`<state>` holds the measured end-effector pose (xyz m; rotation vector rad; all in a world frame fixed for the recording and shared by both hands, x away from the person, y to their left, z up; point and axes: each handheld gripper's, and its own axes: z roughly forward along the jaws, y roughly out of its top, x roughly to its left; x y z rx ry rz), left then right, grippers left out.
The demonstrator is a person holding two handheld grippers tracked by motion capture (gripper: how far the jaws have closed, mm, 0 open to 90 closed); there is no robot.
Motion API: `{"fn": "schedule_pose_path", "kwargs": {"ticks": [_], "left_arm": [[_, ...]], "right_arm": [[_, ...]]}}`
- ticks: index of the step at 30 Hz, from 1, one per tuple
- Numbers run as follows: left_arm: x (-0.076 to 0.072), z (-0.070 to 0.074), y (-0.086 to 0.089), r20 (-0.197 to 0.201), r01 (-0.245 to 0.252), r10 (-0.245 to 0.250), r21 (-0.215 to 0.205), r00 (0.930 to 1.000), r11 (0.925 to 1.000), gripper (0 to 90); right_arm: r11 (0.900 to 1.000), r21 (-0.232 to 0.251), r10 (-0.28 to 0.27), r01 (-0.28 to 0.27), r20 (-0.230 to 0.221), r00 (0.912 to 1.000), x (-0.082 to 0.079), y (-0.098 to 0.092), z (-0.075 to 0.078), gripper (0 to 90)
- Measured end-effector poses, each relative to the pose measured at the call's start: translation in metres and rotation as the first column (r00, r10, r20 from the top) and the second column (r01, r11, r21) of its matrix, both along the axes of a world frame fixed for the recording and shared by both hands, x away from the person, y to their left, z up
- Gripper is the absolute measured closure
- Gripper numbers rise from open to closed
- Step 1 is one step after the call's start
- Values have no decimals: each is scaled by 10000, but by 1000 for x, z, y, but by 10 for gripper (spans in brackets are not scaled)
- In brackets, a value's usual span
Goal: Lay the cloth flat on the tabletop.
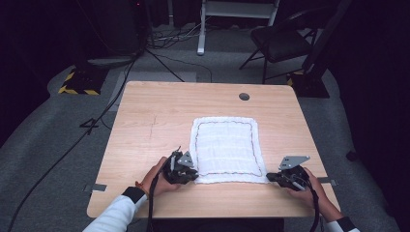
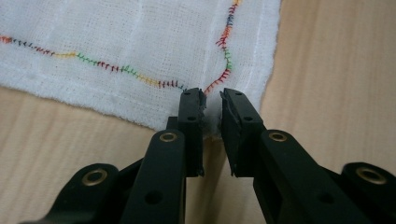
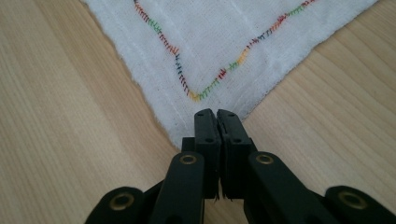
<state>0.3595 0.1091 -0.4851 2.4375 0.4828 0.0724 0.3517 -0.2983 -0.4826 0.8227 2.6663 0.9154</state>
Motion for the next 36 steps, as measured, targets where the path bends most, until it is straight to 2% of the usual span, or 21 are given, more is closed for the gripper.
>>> {"fn": "schedule_pose_path", "kwargs": {"ticks": [5,7,8,9,10,12,16,19,21,23,24,26,28,30,33,35,36], "left_arm": [[-6,4,0,313,-43,43,29,9995,10000,723],[-2,6,4,321,-404,411,-222,9986,9989,670],[1,8,7,334,-620,637,-508,9974,9968,661],[3,9,9,416,-774,801,-610,9959,9951,631],[8,11,11,563,-1091,1129,-665,9920,9918,596],[16,13,13,596,-1427,1478,-811,9872,9864,507],[39,19,15,978,-2180,2286,-1077,9686,9700,315],[61,20,13,956,-2703,2829,-1259,9544,9545,240],[75,19,11,1009,-2960,3098,-1313,9454,9461,226],[93,15,8,883,-3418,3554,-1390,9305,9294,219],[101,13,6,855,-3517,3639,-1300,9275,9270,212],[116,11,5,1017,-3832,3957,-1227,9127,9155,203],[131,9,4,728,-4164,4294,-1457,9002,8975,204],[139,7,2,725,-4331,4470,-1518,8916,8885,205],[158,2,-4,711,-4739,4869,-1453,8706,8685,210],[168,-1,-6,480,-4965,5065,-1385,8609,8569,215],[171,-2,-7,533,-5050,5148,-1323,8556,8529,219]], "right_arm": [[9999,80,-97,97,-10,10000,-4,-2,0,828],[9998,197,-89,87,85,9999,-4,0,2,797],[9994,338,-73,68,124,9999,-3,1,4,782],[9987,514,-51,40,222,9997,-3,3,6,750],[9981,623,-4,-15,300,9996,-3,5,8,734],[9964,815,206,-243,466,9987,-2,14,12,690],[9942,842,612,-673,732,9954,-1,36,14,581],[9899,904,1015,-1095,889,9909,1,60,15,503],[9862,914,1291,-1381,979,9868,2,79,14,448],[9808,884,1642,-1736,1040,9809,2,99,13,425],[9772,796,1878,-1970,1096,9761,3,109,12,415],[9720,630,2180,-2266,1203,9685,2,125,12,412],[9641,768,2434,-2540,1256,9618,3,141,13,415],[9580,873,2606,-2730,1311,9565,4,153,12,421],[9490,910,2894,-3018,1281,9486,5,172,10,432],[9407,950,3133,-3257,1249,9414,3,184,8,443],[9370,881,3263,-3380,1246,9370,2,190,7,445]]}}
